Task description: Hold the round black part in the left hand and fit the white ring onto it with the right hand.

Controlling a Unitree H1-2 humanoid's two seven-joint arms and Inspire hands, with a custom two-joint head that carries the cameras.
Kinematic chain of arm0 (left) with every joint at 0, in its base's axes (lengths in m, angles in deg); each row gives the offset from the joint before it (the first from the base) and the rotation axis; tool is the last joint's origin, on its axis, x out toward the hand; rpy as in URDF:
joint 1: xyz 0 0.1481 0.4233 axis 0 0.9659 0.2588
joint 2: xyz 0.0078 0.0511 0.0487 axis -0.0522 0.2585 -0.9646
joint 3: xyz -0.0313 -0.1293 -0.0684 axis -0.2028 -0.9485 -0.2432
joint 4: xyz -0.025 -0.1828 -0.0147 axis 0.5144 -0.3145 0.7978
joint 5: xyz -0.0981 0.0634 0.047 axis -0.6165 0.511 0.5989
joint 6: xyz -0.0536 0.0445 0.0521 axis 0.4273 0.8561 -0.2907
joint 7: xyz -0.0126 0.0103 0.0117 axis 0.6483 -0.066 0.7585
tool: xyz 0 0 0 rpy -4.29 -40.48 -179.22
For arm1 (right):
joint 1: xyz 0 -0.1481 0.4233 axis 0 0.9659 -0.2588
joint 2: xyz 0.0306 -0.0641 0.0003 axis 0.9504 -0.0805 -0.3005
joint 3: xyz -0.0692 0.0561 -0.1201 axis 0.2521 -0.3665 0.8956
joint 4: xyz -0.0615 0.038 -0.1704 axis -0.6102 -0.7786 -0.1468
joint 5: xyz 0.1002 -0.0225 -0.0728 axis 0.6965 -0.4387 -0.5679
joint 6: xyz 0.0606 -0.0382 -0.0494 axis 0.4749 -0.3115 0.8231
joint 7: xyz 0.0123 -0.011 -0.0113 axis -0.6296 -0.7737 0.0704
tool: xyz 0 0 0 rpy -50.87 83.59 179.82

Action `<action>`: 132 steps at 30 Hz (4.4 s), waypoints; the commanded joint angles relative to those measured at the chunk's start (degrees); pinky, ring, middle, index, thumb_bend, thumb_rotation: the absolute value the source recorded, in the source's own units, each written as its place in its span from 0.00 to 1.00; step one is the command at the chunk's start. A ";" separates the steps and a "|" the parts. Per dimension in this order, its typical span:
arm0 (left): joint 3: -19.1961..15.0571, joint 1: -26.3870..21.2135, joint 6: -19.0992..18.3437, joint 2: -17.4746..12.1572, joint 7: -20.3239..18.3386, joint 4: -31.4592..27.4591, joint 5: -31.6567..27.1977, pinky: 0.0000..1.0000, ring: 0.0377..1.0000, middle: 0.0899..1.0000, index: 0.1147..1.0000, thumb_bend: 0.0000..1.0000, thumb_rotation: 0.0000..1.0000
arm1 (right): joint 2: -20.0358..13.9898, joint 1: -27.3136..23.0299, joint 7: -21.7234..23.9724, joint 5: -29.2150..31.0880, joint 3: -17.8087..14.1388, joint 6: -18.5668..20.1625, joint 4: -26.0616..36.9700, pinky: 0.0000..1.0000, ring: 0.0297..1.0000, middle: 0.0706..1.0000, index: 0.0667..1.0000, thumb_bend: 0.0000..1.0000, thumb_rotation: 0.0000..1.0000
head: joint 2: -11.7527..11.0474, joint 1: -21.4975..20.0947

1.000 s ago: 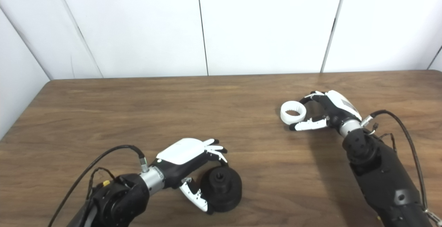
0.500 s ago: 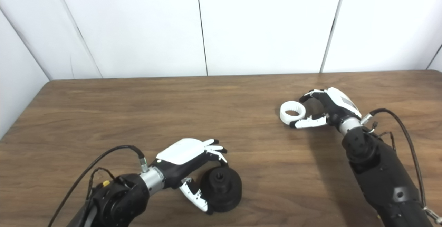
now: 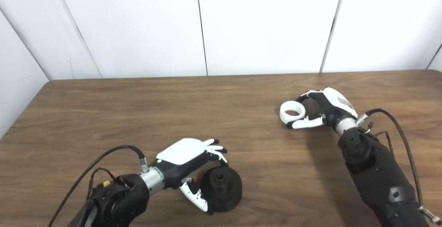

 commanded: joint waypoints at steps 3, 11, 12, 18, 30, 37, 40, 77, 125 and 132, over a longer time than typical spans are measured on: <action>-0.34 -0.75 0.12 -0.31 0.12 -0.36 1.38 0.91 1.00 0.92 0.62 0.86 0.24 | 0.79 -2.67 -0.14 0.63 0.19 -2.09 1.21 0.88 0.96 0.89 0.69 0.87 0.34 | 0.16 0.06; -0.51 -0.61 -0.17 -0.21 -0.20 -0.67 1.35 0.91 1.00 0.92 0.62 0.86 0.24 | 0.97 -2.49 -0.13 0.53 0.43 -2.05 1.27 0.89 0.95 0.87 0.67 0.85 0.32 | 0.29 0.02; -0.49 -0.66 -0.13 -0.22 -0.22 -0.67 1.39 0.91 1.00 0.92 0.62 0.86 0.24 | 0.99 -2.47 -0.22 0.53 0.44 -2.16 1.20 0.89 0.95 0.87 0.66 0.85 0.32 | 0.29 0.02; -0.61 -0.61 0.07 -0.20 0.03 -0.58 1.34 0.90 0.99 0.92 0.62 0.86 0.23 | 1.08 -2.29 -0.70 0.72 0.38 -2.86 0.93 0.88 0.95 0.87 0.61 0.82 0.28 | 0.34 0.17; -0.74 -0.44 0.00 -0.31 -0.15 -0.69 1.63 0.90 0.99 0.92 0.62 0.86 0.22 | 1.51 -1.95 -1.46 1.51 -0.37 -4.06 0.13 0.88 0.95 0.86 0.55 0.80 0.26 | 0.42 0.29; -0.76 -0.38 -0.04 -0.28 -0.33 -0.89 1.71 0.90 0.99 0.92 0.61 0.86 0.23 | 1.58 -1.74 -2.15 1.72 -0.54 -4.57 -0.07 0.88 0.95 0.85 0.46 0.53 0.16 | 0.47 0.26; -0.76 -0.39 -0.07 -0.23 -0.34 -0.82 1.78 0.90 0.99 0.92 0.62 0.86 0.23 | 1.55 -1.69 -2.43 1.70 -0.65 -4.88 -0.19 0.88 0.95 0.85 0.45 0.52 0.15 | 0.44 0.39; -1.29 -0.70 0.93 -0.19 0.43 0.59 1.30 0.90 0.99 0.91 0.62 0.86 0.23 | 0.51 10.04 10.00 7.78 -4.48 6.12 33.31 0.92 0.93 0.82 0.45 0.52 0.16 | 0.32 -0.05; -0.90 -0.58 0.91 0.43 0.39 0.62 2.24 0.90 0.99 0.91 0.62 0.85 0.23 | 5.80 13.28 18.16 5.07 6.87 8.21 45.22 0.81 0.94 0.84 0.45 0.52 0.16 | 0.50 0.09; -0.88 -0.69 0.59 0.45 -0.09 0.65 2.25 0.90 0.99 0.92 0.63 0.85 0.24 | 6.18 13.04 18.45 3.95 8.22 7.87 44.73 0.82 0.94 0.83 0.45 0.52 0.16 | 0.49 0.00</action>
